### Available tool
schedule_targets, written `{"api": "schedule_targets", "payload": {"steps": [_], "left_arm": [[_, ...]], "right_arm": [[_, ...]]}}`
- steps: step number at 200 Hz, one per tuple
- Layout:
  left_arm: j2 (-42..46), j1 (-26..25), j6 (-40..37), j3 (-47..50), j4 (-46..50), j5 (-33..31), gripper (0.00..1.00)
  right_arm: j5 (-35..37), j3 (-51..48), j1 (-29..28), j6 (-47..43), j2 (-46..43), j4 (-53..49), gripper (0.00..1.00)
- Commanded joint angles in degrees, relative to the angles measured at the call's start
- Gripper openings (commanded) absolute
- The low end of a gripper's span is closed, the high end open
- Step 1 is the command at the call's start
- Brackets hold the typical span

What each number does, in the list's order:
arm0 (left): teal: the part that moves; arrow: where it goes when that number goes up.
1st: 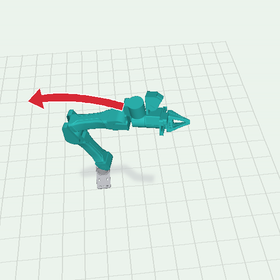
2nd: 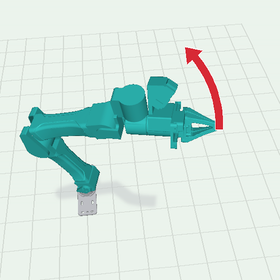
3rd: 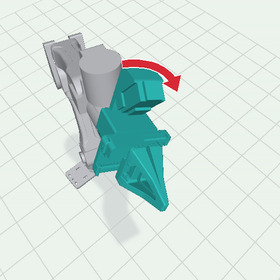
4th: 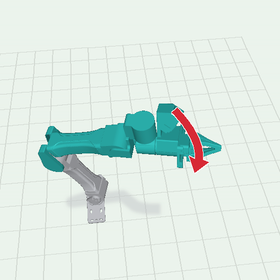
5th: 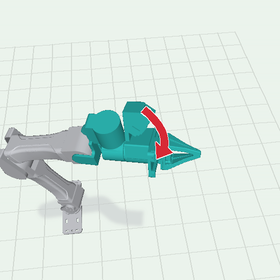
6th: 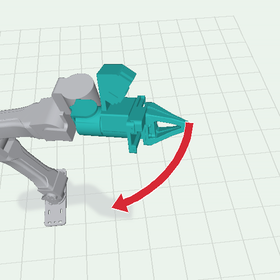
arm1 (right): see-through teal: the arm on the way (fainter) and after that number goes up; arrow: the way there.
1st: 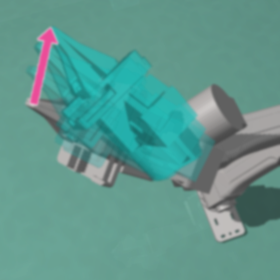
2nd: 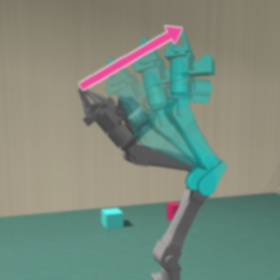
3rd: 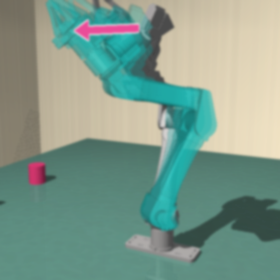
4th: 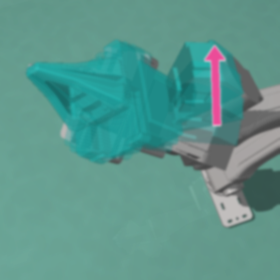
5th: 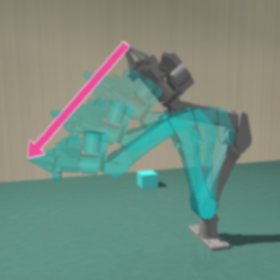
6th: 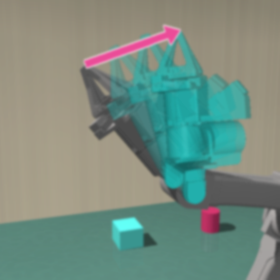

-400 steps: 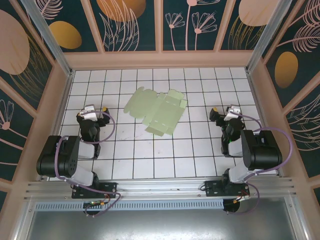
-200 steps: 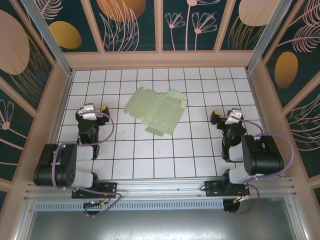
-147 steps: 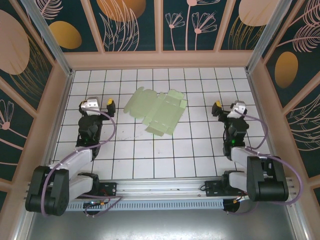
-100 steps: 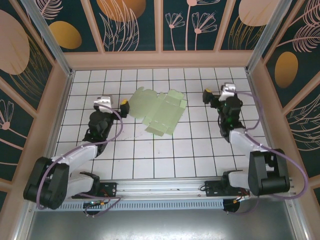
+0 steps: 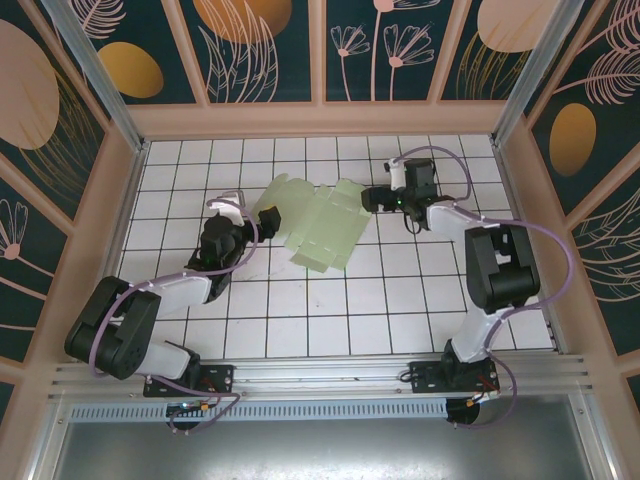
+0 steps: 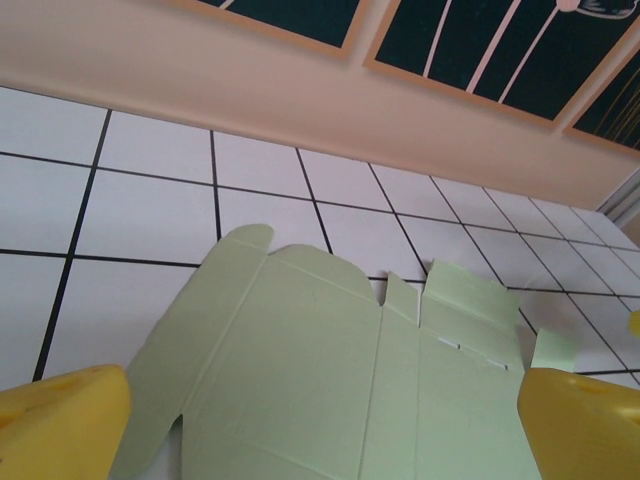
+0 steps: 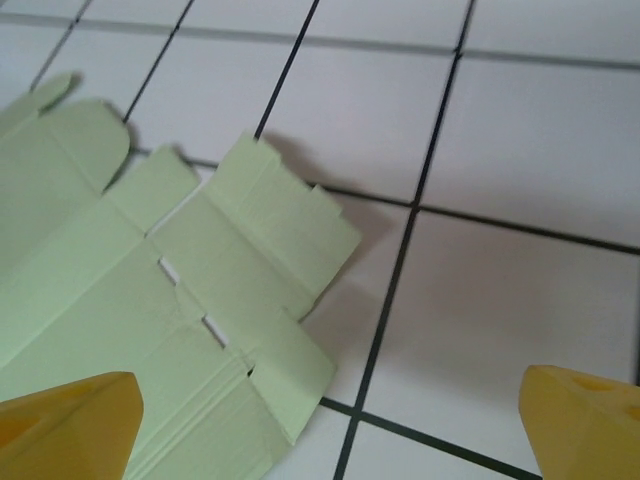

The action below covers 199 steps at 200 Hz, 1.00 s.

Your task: Fold the paper box

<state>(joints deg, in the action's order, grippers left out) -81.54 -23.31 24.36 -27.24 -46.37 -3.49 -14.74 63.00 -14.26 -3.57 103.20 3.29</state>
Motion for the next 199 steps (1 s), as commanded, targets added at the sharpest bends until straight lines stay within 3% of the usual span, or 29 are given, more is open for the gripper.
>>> {"api": "schedule_targets", "payload": {"steps": [1, 75, 141, 199], "left_arm": [[0.34, -0.16, 1.13, -1.49, 1.24, -1.06, 0.99], [-0.99, -0.16, 0.46, -3.24, 3.12, -0.15, 0.99], [-1.43, -0.16, -0.02, -4.08, 4.14, -0.39, 0.99], [-1.83, -0.16, 0.35, -4.05, 4.18, -0.09, 0.99]], "right_arm": [[-6.21, 5.64, -0.03, -3.27, 4.51, -9.15, 0.92], [-9.65, 4.63, 0.91, 0.86, 8.01, -8.07, 0.65], [-13.43, 3.44, 2.65, 7.49, 9.63, -5.28, 0.61], [-15.06, 5.69, 2.53, 8.44, 13.02, -3.37, 0.33]]}}
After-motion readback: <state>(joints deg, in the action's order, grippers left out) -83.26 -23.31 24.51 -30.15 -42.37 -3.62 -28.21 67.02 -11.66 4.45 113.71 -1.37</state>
